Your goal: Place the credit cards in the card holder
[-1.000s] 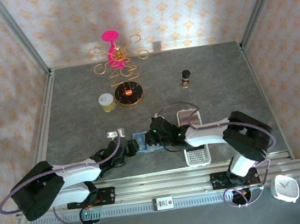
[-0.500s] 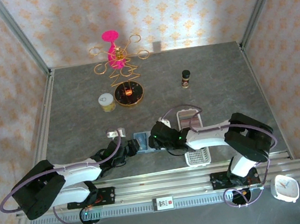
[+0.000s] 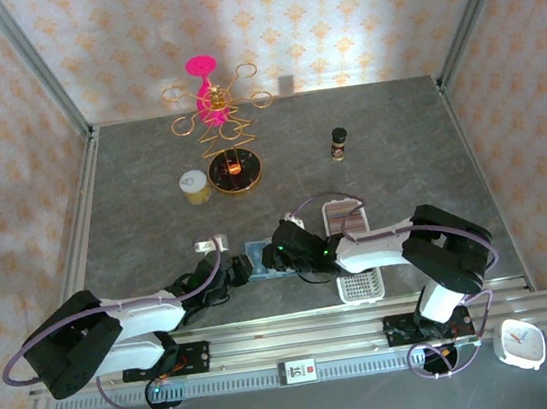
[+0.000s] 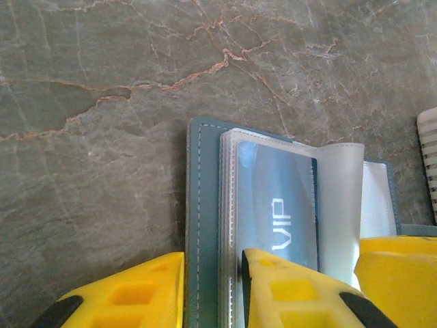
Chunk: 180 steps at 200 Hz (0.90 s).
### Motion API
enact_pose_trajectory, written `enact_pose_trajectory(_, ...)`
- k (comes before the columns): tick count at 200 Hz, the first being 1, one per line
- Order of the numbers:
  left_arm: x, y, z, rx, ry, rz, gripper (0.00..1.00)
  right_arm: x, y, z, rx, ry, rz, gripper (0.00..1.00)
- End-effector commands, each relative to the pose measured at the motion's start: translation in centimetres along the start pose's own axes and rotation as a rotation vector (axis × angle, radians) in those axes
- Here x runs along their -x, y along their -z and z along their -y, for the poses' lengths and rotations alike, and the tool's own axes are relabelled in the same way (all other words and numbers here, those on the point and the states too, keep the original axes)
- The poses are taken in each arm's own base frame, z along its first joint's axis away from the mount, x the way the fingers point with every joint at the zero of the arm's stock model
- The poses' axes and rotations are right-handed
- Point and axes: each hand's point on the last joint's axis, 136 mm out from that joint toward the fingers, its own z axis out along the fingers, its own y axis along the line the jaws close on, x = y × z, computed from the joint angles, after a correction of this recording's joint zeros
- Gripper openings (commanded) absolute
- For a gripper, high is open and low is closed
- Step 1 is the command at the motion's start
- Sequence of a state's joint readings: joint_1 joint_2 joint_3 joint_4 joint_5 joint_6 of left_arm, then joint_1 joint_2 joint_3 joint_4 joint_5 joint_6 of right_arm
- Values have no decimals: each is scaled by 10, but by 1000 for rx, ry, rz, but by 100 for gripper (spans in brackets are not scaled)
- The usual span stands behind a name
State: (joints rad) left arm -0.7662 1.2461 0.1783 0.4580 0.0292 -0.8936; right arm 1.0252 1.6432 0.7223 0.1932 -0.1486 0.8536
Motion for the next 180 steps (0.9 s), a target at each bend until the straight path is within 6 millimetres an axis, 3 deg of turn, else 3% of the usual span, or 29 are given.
enact_pose_trajectory(1,-46,4,8,-82,35,-199,24,5,-2,-19,74,-31,15,42)
enact_pose_trajectory(95,-46,6,-4,-41,37,-181,20,9,1,-60,260,-66,6,41)
enact_pose_trajectory(140,-39,7,-14,15,26,-138,20,19,35,-116,509,-42,10,41)
enact_pose_trajectory(180,-26,13,-25,81,22,-76,20,53,79,-113,429,65,192,41)
